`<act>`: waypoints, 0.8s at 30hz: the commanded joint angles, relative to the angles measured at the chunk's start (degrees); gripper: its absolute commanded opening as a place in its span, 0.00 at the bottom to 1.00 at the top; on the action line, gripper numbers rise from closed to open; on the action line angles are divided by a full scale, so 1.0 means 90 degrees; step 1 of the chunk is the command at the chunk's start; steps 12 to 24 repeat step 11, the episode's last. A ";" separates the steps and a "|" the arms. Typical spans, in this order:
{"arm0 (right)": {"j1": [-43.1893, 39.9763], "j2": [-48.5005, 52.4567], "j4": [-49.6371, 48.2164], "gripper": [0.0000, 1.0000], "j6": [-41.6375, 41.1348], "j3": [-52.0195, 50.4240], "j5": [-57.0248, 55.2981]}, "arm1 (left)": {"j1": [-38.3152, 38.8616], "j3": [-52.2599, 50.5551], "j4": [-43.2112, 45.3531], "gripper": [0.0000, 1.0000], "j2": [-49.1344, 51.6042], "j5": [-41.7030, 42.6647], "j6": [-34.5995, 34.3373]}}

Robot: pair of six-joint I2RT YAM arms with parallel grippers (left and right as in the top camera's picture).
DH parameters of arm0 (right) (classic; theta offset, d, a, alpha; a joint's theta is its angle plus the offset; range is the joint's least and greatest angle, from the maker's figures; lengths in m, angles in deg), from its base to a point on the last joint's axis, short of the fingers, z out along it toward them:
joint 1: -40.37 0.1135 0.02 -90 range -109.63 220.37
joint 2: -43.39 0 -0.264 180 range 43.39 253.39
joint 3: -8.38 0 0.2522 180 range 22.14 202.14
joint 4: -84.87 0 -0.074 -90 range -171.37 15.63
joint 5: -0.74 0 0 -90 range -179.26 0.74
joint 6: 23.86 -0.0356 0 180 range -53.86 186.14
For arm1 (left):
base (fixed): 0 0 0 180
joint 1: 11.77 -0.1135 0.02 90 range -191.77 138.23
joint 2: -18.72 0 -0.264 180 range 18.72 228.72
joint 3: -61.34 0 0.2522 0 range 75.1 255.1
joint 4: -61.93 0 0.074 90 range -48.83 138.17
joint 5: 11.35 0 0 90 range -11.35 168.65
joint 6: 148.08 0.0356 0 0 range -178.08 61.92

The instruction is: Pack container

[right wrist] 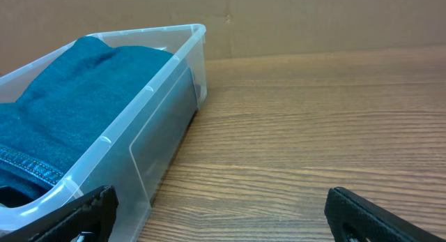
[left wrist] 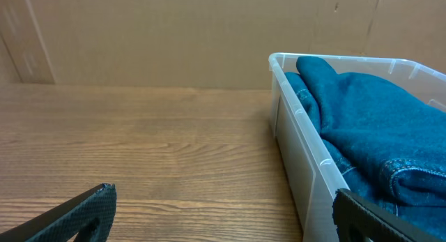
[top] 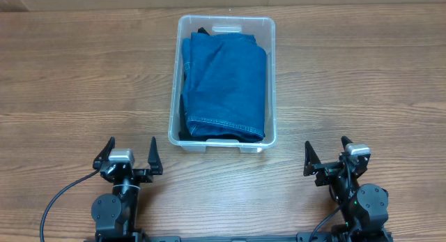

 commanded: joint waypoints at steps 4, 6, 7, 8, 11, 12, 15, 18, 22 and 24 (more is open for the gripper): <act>-0.0010 -0.0051 0.0024 1.00 0.0019 -0.0002 -0.0017 | 0.0007 -0.0017 -0.0017 1.00 -0.0063 -0.0051 0.0160; -0.0010 -0.0051 0.0024 1.00 0.0019 -0.0002 -0.0017 | 0.0007 -0.0017 -0.0017 1.00 -0.0063 -0.0051 0.0160; -0.0010 -0.0051 0.0022 1.00 0.0019 -0.0002 -0.0017 | 0.0007 -0.0017 -0.0017 1.00 -0.0063 -0.0051 0.0160; -0.0010 -0.0051 0.0024 1.00 0.0019 -0.0002 -0.0017 | 0.0007 -0.0017 -0.0015 1.00 -0.0063 -0.0051 0.0160; -0.0010 -0.0051 0.0022 1.00 0.0019 -0.0002 -0.0017 | 0.0007 -0.0017 -0.0017 1.00 -0.0063 -0.0051 0.0160; -0.0010 -0.0051 0.0022 1.00 0.0019 -0.0002 -0.0017 | 0.0007 -0.0017 -0.0017 1.00 -0.0063 -0.0051 0.0160; -0.0010 -0.0051 0.0022 1.00 0.0019 -0.0002 -0.0017 | 0.0007 -0.0017 -0.0017 1.00 -0.0063 -0.0051 0.0160; -0.0010 -0.0051 0.0022 1.00 0.0019 -0.0002 -0.0017 | 0.0007 -0.0017 -0.0017 1.00 -0.0063 -0.0051 0.0160; -0.0010 -0.0051 0.0022 1.00 0.0019 -0.0002 -0.0017 | 0.0007 -0.0017 -0.0017 1.00 -0.0063 -0.0051 0.0160; -0.0010 -0.0051 0.0022 1.00 0.0019 -0.0002 -0.0017 | 0.0007 -0.0017 -0.0017 1.00 -0.0063 -0.0051 0.0160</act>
